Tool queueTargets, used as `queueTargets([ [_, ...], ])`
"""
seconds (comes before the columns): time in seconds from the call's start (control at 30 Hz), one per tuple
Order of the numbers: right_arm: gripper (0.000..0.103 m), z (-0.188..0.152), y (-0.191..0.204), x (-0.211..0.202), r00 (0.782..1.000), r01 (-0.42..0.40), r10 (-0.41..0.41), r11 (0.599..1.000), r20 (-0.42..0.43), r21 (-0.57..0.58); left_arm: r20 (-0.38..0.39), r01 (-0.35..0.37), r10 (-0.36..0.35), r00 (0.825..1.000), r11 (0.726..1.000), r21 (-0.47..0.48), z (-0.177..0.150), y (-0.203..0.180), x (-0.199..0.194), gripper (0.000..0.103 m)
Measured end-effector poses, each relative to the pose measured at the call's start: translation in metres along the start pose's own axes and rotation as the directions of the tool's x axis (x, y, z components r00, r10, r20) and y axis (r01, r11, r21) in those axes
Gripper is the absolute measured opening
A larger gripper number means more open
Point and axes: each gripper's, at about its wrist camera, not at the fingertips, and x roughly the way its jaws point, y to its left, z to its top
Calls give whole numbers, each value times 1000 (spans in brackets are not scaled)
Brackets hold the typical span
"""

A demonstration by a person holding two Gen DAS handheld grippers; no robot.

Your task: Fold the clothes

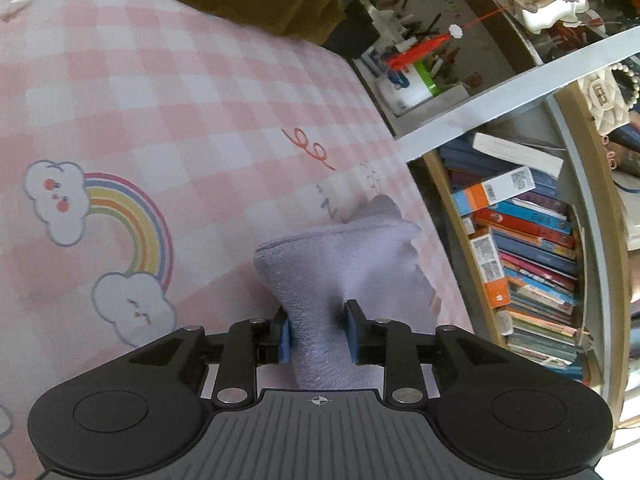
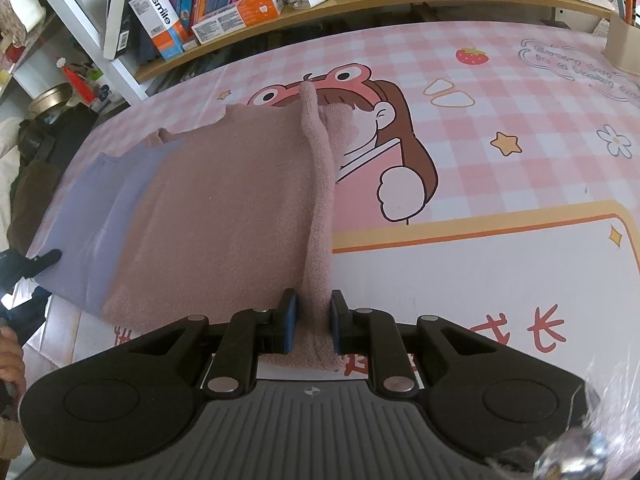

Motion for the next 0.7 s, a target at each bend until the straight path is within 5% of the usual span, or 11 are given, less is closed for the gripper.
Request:
queueTargets([
  [0.17,16,0,-1,0,1000,-16,16,1000,-6,-3,12,2,-2,1000,1000,-7,2,1,0,11],
  [0.3,17,0,-2,1,998,-52,52,999,-19,-6,29,7,-7,1000,1000,3,10,-2,-6,9],
  [0.4,33,-1,-3,-1,998,-66,66,998,-22,-7,49,6,-8,999,1000,31,12,-8,-11,9],
  [0.47,34,0,-7,-1,996,-86,86,996,-23,-3,62,6,-9,998,999,50,13,-13,-15,9],
  [0.7,14,0,-6,-1,985,-167,165,985,-44,-48,106,12,-26,994,992,129,12,-36,-30,8],
])
